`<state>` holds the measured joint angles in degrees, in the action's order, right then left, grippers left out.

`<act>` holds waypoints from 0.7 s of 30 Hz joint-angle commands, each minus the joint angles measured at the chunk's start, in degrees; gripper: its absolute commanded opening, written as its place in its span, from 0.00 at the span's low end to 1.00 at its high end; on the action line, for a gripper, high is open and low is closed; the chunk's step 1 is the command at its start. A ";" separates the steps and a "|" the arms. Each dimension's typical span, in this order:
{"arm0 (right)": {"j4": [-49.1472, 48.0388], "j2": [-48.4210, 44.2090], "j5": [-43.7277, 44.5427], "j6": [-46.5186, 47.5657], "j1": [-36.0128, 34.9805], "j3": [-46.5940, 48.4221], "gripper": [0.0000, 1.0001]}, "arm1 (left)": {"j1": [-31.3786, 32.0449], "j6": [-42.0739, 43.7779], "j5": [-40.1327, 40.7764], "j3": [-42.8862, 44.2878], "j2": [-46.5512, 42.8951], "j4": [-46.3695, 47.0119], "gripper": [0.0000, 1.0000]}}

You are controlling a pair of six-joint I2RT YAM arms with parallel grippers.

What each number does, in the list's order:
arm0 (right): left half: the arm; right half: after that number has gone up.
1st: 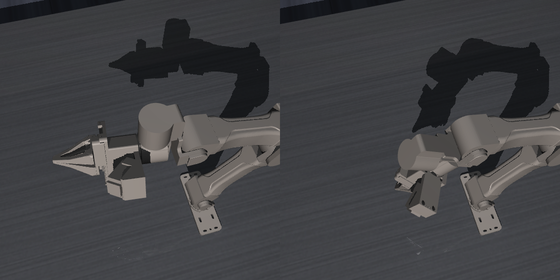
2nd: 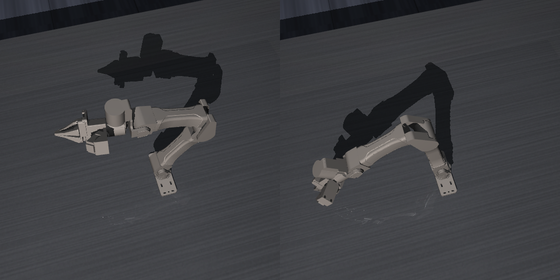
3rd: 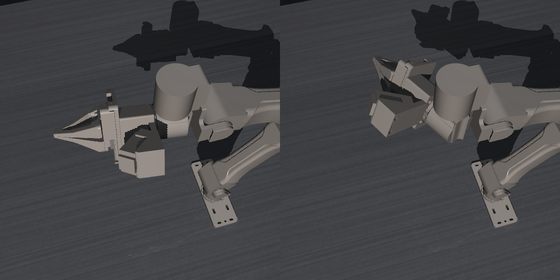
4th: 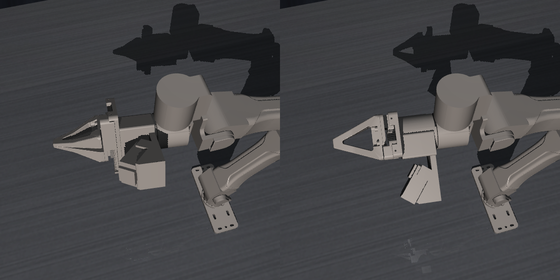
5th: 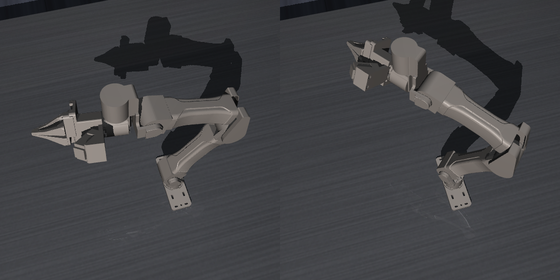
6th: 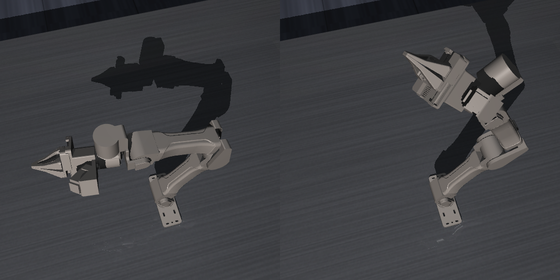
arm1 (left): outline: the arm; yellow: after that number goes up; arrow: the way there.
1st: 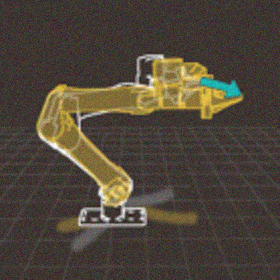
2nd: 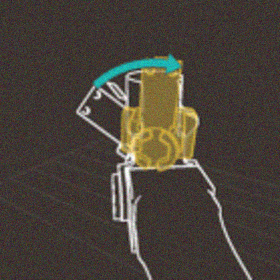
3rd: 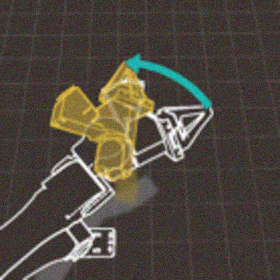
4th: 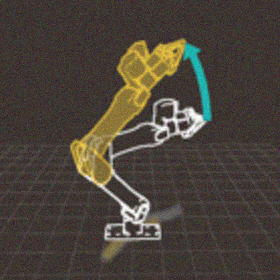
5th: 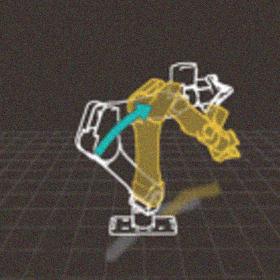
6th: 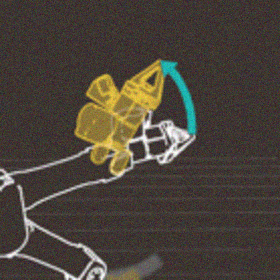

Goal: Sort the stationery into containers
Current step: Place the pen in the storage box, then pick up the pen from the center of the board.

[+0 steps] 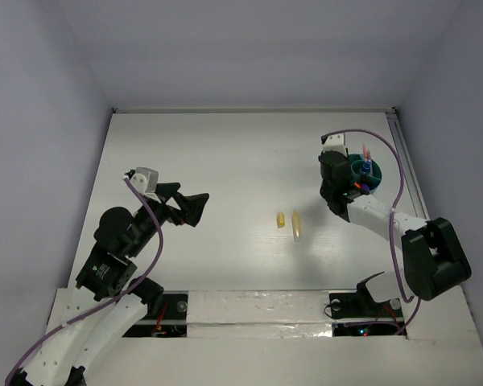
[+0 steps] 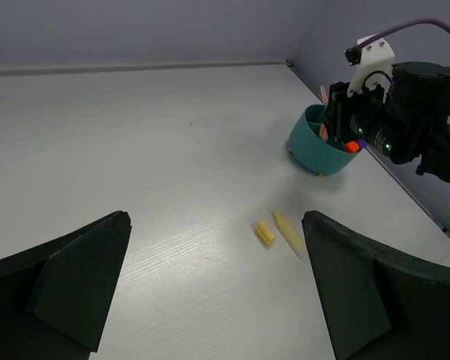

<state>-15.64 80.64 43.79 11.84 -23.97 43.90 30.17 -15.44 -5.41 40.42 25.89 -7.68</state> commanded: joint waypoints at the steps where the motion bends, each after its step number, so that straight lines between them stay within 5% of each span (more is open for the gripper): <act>1: 2.01 -0.66 2.35 -4.27 0.15 2.24 0.37 | 0.24 0.76 0.57 1.41 0.57 1.53 0.99; 10: 11.59 -8.21 -5.72 -14.90 0.15 4.35 0.72 | 0.24 0.68 0.66 1.41 1.09 1.44 0.99; 16: 18.36 -15.33 -18.63 -21.76 -0.90 2.51 0.78 | 0.24 0.68 0.40 1.50 1.88 1.53 0.99; 18: 21.33 -15.95 -25.38 -24.65 -1.43 1.98 0.62 | 0.24 0.68 0.23 1.41 2.58 1.62 0.99; 21: 26.07 -13.95 -34.25 -28.78 -1.96 1.80 0.06 | 0.24 0.59 -0.82 1.41 3.72 1.88 0.99</act>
<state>3.11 65.06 22.70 -10.17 -24.91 45.30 30.26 -15.44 -5.39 40.42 28.34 -7.75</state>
